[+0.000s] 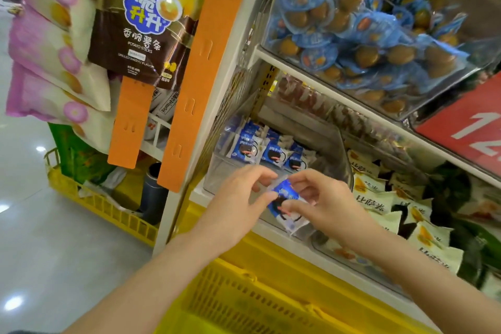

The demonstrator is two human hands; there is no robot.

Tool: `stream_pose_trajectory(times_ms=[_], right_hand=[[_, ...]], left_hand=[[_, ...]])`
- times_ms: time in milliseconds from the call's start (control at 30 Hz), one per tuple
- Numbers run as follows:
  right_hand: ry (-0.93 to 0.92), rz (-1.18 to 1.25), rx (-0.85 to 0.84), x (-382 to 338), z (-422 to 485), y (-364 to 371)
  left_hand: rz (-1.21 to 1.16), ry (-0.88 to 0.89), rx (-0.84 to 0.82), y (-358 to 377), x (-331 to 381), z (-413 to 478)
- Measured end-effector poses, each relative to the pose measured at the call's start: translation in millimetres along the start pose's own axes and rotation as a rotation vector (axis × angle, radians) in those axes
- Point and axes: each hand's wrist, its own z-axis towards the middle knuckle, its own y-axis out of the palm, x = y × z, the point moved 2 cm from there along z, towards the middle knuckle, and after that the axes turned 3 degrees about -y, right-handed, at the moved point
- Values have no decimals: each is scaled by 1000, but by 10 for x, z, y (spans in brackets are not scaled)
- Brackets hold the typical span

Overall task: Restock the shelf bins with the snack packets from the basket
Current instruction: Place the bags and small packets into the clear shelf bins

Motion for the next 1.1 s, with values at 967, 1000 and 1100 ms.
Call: stream_pose_trajectory(times_ms=[967,1000,1100], right_hand=[[361,-682,-96,1298,1615,203],[363,-691,-89,1256,1598,199],[339,-623,-28,1014,1443,191]], left_hand=[[649,337,123,-25,-521,422],[655,328,116,-29,-511,418],[690,288,103,-38,-468,393]])
